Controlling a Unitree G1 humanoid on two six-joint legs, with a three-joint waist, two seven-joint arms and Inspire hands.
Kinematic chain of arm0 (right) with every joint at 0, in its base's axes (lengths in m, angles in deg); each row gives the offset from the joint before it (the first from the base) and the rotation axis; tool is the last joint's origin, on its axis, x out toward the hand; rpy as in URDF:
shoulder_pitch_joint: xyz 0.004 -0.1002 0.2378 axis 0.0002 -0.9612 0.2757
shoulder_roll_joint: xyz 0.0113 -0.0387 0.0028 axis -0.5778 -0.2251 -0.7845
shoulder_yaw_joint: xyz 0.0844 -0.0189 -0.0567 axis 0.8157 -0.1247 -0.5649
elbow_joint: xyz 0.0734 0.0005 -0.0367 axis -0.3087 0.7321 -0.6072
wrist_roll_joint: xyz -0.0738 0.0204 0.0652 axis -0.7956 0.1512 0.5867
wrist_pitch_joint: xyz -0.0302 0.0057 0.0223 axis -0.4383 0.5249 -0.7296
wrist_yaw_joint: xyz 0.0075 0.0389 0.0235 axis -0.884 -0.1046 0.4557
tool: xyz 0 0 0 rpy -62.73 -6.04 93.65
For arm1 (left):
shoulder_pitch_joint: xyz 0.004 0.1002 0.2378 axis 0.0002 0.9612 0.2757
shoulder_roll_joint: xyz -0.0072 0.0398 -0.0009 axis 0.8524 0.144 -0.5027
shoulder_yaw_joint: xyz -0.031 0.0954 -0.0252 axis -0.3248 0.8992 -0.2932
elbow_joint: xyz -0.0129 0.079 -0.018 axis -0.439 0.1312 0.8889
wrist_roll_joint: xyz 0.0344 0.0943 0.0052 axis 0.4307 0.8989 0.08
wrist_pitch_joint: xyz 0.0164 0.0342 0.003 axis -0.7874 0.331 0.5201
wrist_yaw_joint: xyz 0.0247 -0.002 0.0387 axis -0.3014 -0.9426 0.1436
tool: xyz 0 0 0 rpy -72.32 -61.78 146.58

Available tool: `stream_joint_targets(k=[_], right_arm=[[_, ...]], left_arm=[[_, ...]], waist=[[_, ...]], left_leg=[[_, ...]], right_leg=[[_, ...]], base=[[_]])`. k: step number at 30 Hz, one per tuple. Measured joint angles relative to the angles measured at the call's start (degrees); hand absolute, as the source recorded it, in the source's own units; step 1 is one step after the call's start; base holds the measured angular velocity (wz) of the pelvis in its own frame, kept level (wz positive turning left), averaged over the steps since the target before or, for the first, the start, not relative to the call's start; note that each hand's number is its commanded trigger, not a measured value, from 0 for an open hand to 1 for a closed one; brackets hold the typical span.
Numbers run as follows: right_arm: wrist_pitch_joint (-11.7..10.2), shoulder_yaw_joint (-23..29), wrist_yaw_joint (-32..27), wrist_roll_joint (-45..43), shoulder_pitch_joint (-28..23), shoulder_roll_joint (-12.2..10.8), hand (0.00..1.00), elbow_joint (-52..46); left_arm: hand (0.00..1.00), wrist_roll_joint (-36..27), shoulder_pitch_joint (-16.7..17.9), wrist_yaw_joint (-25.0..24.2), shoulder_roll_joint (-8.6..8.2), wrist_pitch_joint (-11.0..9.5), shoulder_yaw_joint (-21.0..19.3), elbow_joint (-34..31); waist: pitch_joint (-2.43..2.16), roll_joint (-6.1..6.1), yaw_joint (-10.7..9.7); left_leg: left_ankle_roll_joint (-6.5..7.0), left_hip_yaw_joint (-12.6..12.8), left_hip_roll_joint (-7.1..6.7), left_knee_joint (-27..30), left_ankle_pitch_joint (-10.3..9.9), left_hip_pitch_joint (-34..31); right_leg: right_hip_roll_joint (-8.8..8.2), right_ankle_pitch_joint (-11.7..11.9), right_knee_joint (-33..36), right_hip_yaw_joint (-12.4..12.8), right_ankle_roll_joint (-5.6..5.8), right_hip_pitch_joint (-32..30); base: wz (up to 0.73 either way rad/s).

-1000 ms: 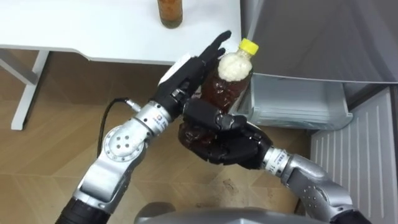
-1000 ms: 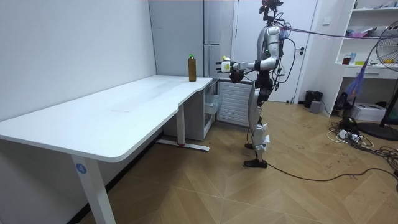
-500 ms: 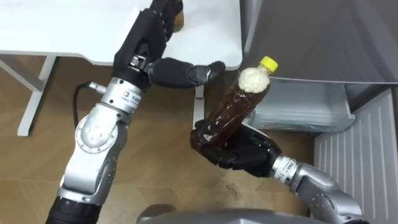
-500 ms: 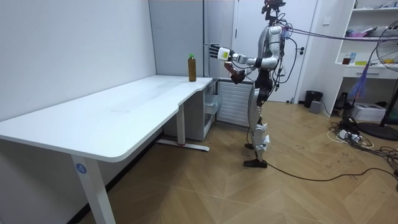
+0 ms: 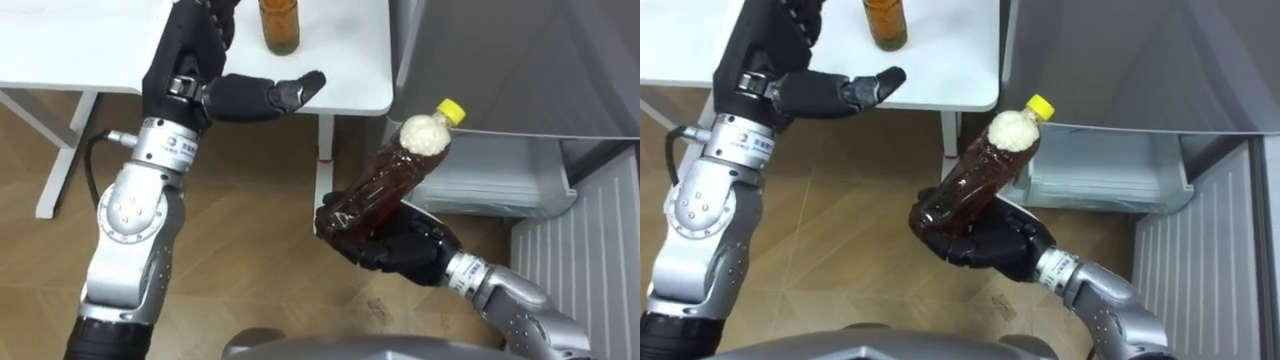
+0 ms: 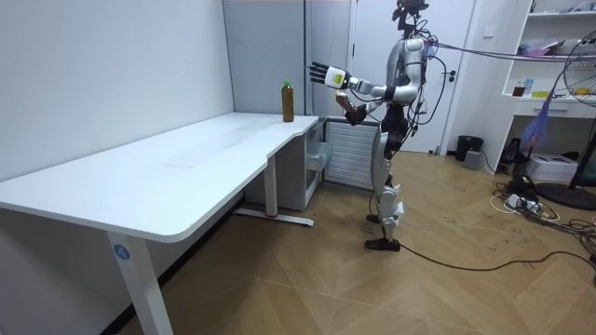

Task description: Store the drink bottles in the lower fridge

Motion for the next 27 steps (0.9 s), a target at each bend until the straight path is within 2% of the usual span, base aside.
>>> stream_joint_targets(k=[2,6,9,10,13,18,21,23,27], right_arm=[[0.0,1.2,0.0,0.0,-0.8,0.0,1.0,0.0],[0.0,5.1,-1.4,0.0,-2.5,-0.2,1.0,-0.1],[0.0,7.3,-3.7,0.0,-2.7,0.0,1.0,0.0],[0.0,8.3,-4.5,0.0,-2.8,-0.1,1.0,0.0],[0.0,9.8,-7.7,0.5,-3.1,-0.1,1.0,0.3],[0.0,11.4,-14.0,3.0,-3.5,-0.6,1.0,1.2],[0.0,11.9,-17.1,4.7,-3.6,-0.6,1.0,3.4],[0.3,12.0,-20.3,5.1,-3.6,-0.6,1.0,3.9],[0.7,12.1,-22.3,9.1,-3.3,-0.6,1.0,5.2]], left_arm=[[0.0,0.3,0.1,0.8,-0.02,-0.3,-1.2,0.0],[0.0,0.9,1.5,4.9,-0.16,-0.4,-7.3,0.0],[0.0,0.9,1.8,8.4,-0.17,-0.7,-10.8,1.4],[0.0,0.9,1.9,10.0,-0.14,-1.4,-12.0,3.2],[0.0,0.2,3.9,14.4,-0.04,-1.7,-14.3,6.5],[0.0,-2.0,6.3,19.6,-0.01,-1.8,-14.7,13.8],[0.0,-2.4,8.1,21.0,-0.16,-1.6,-14.4,20.7],[0.0,-2.6,8.7,22.4,-0.4,-0.7,-13.9,25.1],[0.0,-4.5,10.8,22.5,-0.52,-0.4,-12.8,31.7]], waist=[[-0.2,0.39,0.6],[-0.21,1.07,0.7],[-0.16,1.02,0.8],[-0.15,1.02,0.7],[-0.28,0.82,0.7],[-0.41,0.58,1.1],[-0.62,0.41,1.0],[-0.63,0.28,0.8],[-0.74,0.53,0.5]], left_leg=[[-0.01,0.0,0.0,-0.1,0.0,0.1],[-0.02,0.1,0.0,-0.3,0.0,0.4],[-0.01,0.1,0.0,-0.3,0.0,0.5],[-0.01,0.1,0.0,-0.4,0.0,0.7],[-0.02,0.1,-0.03,-0.6,0.0,1.0],[-0.03,0.0,-0.04,-1.0,0.0,1.5],[-0.1,-0.1,-0.06,-1.5,0.0,2.8],[-0.11,-0.5,-0.12,-1.5,0.0,2.5],[-0.11,-0.6,-0.17,-1.6,0.0,2.3]], right_leg=[[0.01,0.0,0.0,0.0,0.0,0.1],[0.01,0.0,0.0,0.1,0.01,0.0],[0.0,0.0,0.1,-0.1,0.01,0.1],[0.0,0.0,0.0,-0.1,0.01,0.2],[0.05,0.0,-0.8,-0.2,0.04,0.8],[0.08,0.0,-1.1,-0.4,0.04,1.0],[0.17,-0.1,-2.0,-0.5,0.1,2.4],[0.19,-0.1,-2.5,-1.0,0.11,3.0],[0.2,-0.1,-2.7,-1.1,0.11,3.2]], base=[[0.0],[0.0],[0.0],[0.0],[0.0],[0.0],[0.03],[0.1],[0.01]])
